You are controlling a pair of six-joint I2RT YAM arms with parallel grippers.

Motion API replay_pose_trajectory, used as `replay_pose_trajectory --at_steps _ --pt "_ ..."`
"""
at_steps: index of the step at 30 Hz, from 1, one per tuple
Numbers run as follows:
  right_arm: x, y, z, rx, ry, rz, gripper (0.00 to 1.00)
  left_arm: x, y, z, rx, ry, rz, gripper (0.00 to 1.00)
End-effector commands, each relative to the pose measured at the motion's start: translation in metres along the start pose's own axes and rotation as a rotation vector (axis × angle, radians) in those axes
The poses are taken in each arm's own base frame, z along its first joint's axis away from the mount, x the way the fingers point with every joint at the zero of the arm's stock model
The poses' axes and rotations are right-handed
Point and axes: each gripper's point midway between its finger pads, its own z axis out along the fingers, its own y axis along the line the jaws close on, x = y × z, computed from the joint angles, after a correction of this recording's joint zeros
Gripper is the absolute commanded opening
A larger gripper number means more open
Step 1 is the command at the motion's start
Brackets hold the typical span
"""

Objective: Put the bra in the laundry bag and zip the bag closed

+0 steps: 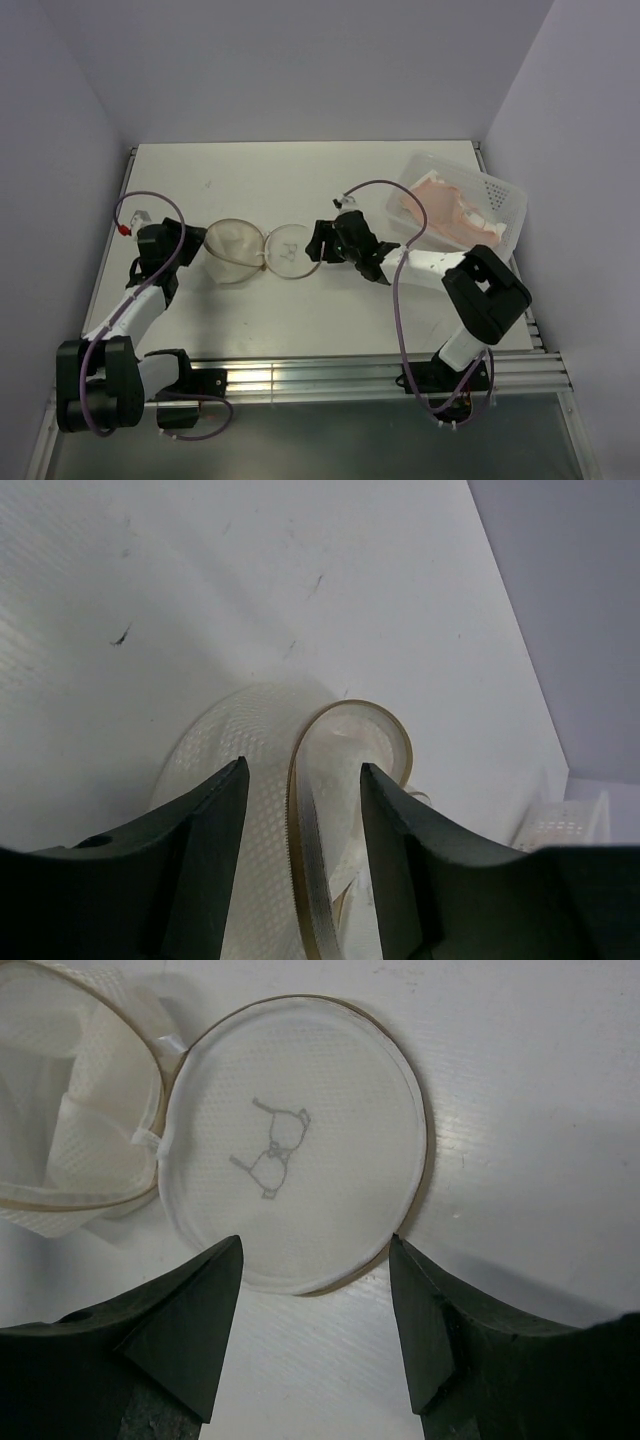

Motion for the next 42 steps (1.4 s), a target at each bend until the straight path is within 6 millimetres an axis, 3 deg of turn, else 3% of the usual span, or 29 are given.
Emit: replay_pose_trajectory --at_steps 1,4,8,12,18,21,27,29,35,38,42 --pt "-0.01 0.0 0.014 0.033 -0.011 0.005 0.68 -0.012 -0.027 0.001 0.13 -0.045 -0.019 0.54" --pt "-0.006 -0.003 0.023 0.056 0.01 -0.002 0.65 -0.013 -0.032 0.001 0.157 -0.052 -0.012 0.42" --pt "-0.005 -0.007 0.031 0.071 0.025 -0.002 0.62 -0.011 -0.031 0.003 0.168 -0.048 -0.011 0.39" --pt "0.002 -0.012 0.037 0.081 0.05 0.004 0.64 -0.004 -0.032 0.008 0.18 -0.014 -0.019 0.43" --pt "-0.002 -0.016 0.033 0.082 0.034 0.009 0.66 -0.005 0.003 0.006 0.014 -0.047 -0.025 0.49" --pt "-0.003 -0.016 0.033 0.083 0.032 0.01 0.66 -0.004 0.003 0.001 0.023 -0.054 -0.03 0.59" --pt "0.0 -0.019 0.033 0.095 0.04 0.004 0.65 -0.007 -0.001 0.005 0.036 -0.061 -0.025 0.58" --pt "0.0 -0.018 0.034 0.091 0.041 0.007 0.63 0.0 -0.006 0.006 0.079 -0.026 -0.024 0.57" --pt "0.004 -0.02 0.038 0.096 0.06 0.009 0.62 0.002 -0.023 0.01 0.167 -0.008 -0.015 0.46" --pt "0.005 -0.021 0.04 0.101 0.064 0.009 0.6 -0.001 -0.029 0.009 0.194 -0.02 -0.008 0.27" --pt "0.01 -0.023 0.044 0.11 0.082 0.004 0.55 -0.004 -0.034 0.006 0.206 -0.033 0.004 0.08"
